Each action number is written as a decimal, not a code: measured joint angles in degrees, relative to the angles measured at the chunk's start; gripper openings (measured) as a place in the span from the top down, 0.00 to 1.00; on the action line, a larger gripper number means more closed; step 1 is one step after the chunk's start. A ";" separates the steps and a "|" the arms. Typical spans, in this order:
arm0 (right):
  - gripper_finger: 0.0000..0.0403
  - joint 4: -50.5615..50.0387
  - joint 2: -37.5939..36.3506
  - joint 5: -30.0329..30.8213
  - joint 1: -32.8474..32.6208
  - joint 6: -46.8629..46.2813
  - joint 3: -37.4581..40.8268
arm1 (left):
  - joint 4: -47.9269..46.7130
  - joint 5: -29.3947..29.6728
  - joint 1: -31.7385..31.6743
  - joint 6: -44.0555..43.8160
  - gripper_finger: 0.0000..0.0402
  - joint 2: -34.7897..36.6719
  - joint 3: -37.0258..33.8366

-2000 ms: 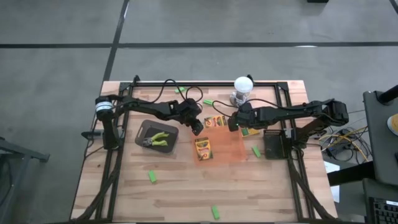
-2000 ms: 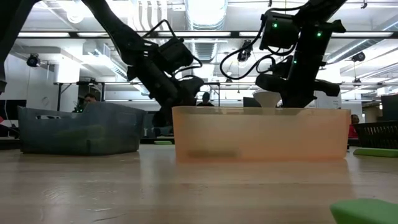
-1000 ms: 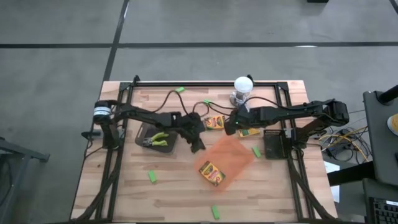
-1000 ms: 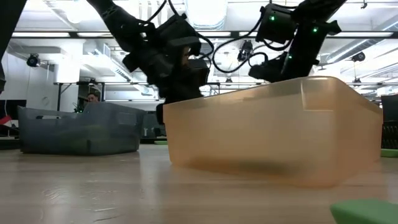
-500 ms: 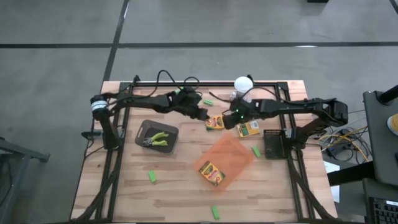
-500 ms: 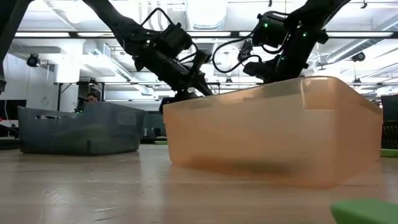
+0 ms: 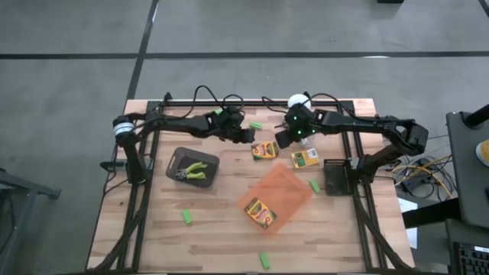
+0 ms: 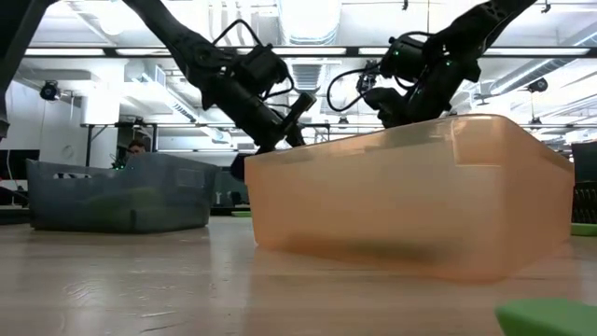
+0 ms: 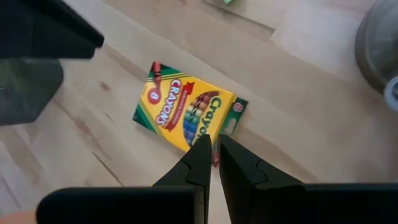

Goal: Pick & Place School Supplies
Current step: Put the left crayon box into the orange bin

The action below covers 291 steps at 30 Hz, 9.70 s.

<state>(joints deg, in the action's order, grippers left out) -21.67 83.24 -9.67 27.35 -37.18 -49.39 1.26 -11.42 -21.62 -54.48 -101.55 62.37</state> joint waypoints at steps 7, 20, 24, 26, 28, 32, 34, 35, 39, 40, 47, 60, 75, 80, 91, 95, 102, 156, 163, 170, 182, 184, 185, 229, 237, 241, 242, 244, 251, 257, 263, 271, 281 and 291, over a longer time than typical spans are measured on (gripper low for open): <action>0.93 0.00 1.31 -0.05 0.58 2.12 0.00 | -0.80 1.69 0.81 -9.11 0.78 -1.97 0.00; 0.93 2.68 11.98 -5.48 0.79 3.89 0.00 | -0.85 3.18 0.88 -11.43 0.78 -3.57 -0.04; 0.93 5.15 13.42 -5.85 0.79 1.10 0.02 | -0.87 3.84 0.77 -11.36 0.78 -3.57 -0.10; 0.93 6.34 13.44 -5.88 0.79 0.40 0.02 | -0.87 4.03 0.71 -11.34 0.78 -3.59 -0.15; 0.93 7.27 13.08 -5.90 0.79 -0.63 0.02 | -0.85 4.19 0.71 -11.34 0.78 -3.77 -0.19; 0.93 7.88 12.48 -5.94 0.79 -1.79 0.02 | -0.81 4.20 0.71 -11.68 0.78 -4.81 -0.22; 0.93 7.68 12.50 -5.88 0.79 -1.87 0.02 | -0.67 4.46 0.71 -12.58 0.78 -5.67 -0.22; 0.93 7.74 12.50 -5.88 0.79 -1.87 0.02 | -0.66 4.48 0.71 -13.20 0.78 -5.98 -0.24; 0.93 7.75 12.50 -5.76 0.79 -2.52 0.02 | 0.68 4.41 0.71 -15.08 0.78 -6.76 -0.26; 0.93 7.86 12.50 -5.46 0.79 -2.67 0.02 | 1.09 4.41 0.71 -15.08 0.78 -6.76 -0.26; 0.93 9.09 12.50 -5.47 0.79 -2.71 0.02 | 1.81 4.24 0.71 -16.51 0.78 -6.76 -0.26; 0.93 10.66 12.50 -5.36 0.09 -2.36 0.02 | 1.20 0.22 0.74 -13.09 0.78 -6.85 -0.26; 0.93 10.51 12.50 -2.12 -0.54 -0.25 0.50 | 2.97 0.04 0.78 -8.37 0.78 -6.85 -0.26; 0.93 14.42 12.55 -0.34 -1.22 4.63 2.10 | 5.91 0.06 0.78 -6.64 0.78 -6.85 -0.26; 0.93 29.95 12.55 -2.33 -1.27 8.42 8.96 | 7.17 0.15 0.78 -5.05 0.78 -6.08 -0.26; 0.93 30.27 12.55 -2.43 -1.27 12.17 10.22 | 7.15 0.15 0.78 -5.06 0.78 -6.08 -0.26; 0.93 39.93 12.55 -5.11 -1.34 14.67 13.40 | 7.15 0.15 0.78 -5.04 0.78 -6.06 -0.26; 0.93 42.26 12.07 -0.66 -1.22 17.69 17.68 | 7.10 0.15 0.78 -5.53 0.78 -5.99 -0.26; 0.93 40.54 12.00 -0.64 -1.22 17.71 17.68 | 7.10 0.17 0.78 -5.51 0.78 -5.99 -0.26; 0.93 40.48 12.00 -0.61 -1.21 17.69 17.68 | 6.10 -0.10 0.78 -6.75 0.78 -5.99 -0.26; 0.93 40.37 12.00 -0.36 -1.22 17.89 17.68 | -1.79 0.99 1.94 -14.95 0.78 -5.99 -0.26; 0.93 40.16 12.00 0.42 -1.22 18.03 17.68 | -1.77 1.10 1.94 -15.11 0.78 -5.99 -0.26; 0.93 39.84 12.00 0.65 -1.22 18.23 17.68 | -1.75 1.20 1.94 -15.39 0.78 -5.99 -0.26; 0.93 41.52 11.83 0.29 -1.33 18.74 17.70 | -0.23 4.46 2.75 -17.38 0.78 -6.85 1.11; 0.93 40.96 12.50 0.21 -1.73 18.71 17.68 | -0.79 4.46 3.08 -17.15 0.78 -6.85 1.09; 0.93 40.68 13.30 0.13 -1.97 18.50 17.64 | -0.76 4.46 3.25 -17.15 0.78 -6.85 1.09; 0.93 40.70 13.43 0.13 -1.97 18.43 17.64 | -0.78 4.46 3.25 -17.15 0.78 -6.85 1.09; 0.93 40.70 13.57 0.13 -1.97 18.39 17.62 | -0.76 4.46 3.34 -17.15 0.78 -6.87 1.09; 0.93 40.61 13.57 0.15 -1.97 18.54 17.62 | -0.83 4.56 3.38 -17.20 0.78 -6.87 1.09; 0.93 40.54 13.57 0.17 -1.99 18.64 17.62 | -0.85 4.98 3.45 -17.82 0.78 -6.87 1.07; 0.93 40.52 13.60 0.20 -1.99 18.74 17.62 | -1.79 5.81 3.91 -18.79 0.78 -6.87 1.07; 0.93 40.67 13.62 0.22 -1.99 18.74 17.64 | -1.48 6.11 4.39 -20.05 0.78 -8.71 1.01; 0.93 40.79 13.64 0.35 -2.01 18.56 17.66 | 0.30 3.41 4.58 -21.24 0.78 -11.12 1.59; 0.93 40.68 13.62 0.65 -1.99 18.99 17.77 | -0.69 1.44 4.68 -19.02 0.78 -11.41 4.79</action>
<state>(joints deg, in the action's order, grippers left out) 19.00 96.86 -9.02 25.36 -18.18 -31.61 0.56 -9.98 -16.94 -73.50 -112.97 67.16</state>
